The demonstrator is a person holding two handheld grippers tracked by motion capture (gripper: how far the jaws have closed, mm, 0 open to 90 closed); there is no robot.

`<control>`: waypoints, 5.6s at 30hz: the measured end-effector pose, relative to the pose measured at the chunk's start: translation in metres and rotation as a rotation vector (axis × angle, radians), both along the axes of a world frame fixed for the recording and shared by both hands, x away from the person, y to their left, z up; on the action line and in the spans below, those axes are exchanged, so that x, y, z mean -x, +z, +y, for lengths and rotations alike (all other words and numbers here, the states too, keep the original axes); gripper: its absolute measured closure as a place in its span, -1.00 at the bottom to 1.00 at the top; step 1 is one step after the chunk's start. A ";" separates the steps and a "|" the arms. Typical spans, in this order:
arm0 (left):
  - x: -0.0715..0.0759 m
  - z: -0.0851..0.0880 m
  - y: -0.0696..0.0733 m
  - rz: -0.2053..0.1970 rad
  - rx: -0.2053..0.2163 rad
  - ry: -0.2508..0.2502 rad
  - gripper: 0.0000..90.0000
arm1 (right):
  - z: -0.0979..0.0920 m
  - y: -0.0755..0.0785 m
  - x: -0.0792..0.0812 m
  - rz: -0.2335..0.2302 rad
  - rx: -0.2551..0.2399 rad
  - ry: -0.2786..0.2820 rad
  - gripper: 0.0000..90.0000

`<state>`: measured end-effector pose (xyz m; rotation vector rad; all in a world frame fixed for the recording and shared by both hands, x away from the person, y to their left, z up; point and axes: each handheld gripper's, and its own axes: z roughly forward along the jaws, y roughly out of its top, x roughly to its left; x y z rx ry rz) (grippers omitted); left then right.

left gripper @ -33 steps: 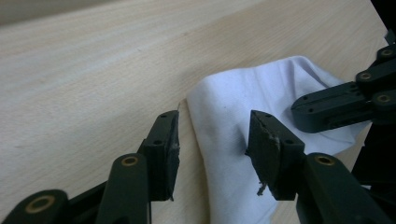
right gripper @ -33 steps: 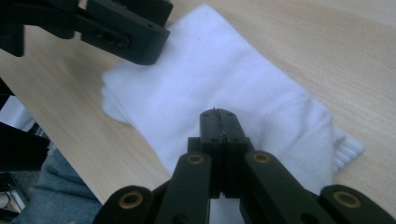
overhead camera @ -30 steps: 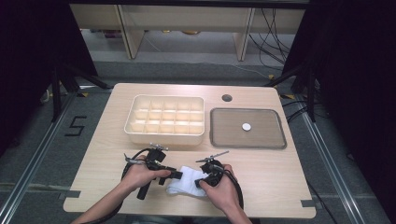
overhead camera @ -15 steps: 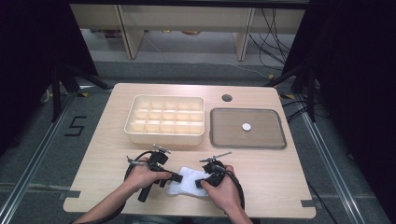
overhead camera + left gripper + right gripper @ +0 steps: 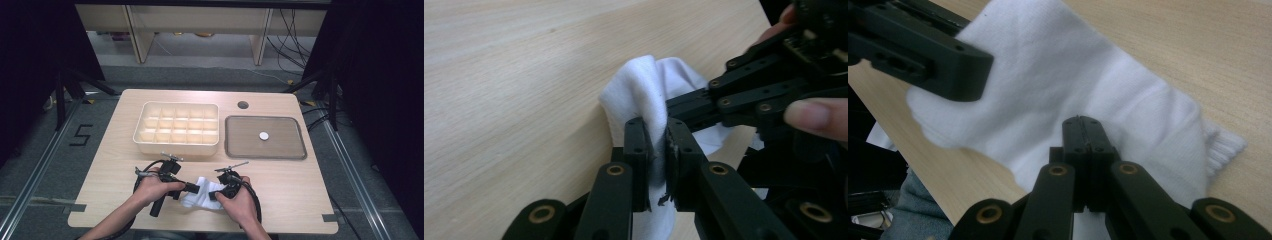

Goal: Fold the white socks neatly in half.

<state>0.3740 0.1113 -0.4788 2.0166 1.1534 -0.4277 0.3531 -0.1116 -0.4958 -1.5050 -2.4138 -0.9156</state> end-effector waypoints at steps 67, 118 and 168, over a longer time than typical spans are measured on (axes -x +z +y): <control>0.005 -0.018 0.010 -0.044 0.038 0.015 0.81 | -0.029 0.013 0.012 -0.098 0.115 -0.105 0.99; -0.002 -0.024 0.019 -0.193 -0.073 -0.016 0.79 | -0.010 0.011 0.004 -0.115 0.118 -0.087 0.99; -0.007 -0.043 0.019 -0.210 -0.077 -0.021 0.81 | -0.004 0.004 0.001 -0.117 0.097 -0.067 0.97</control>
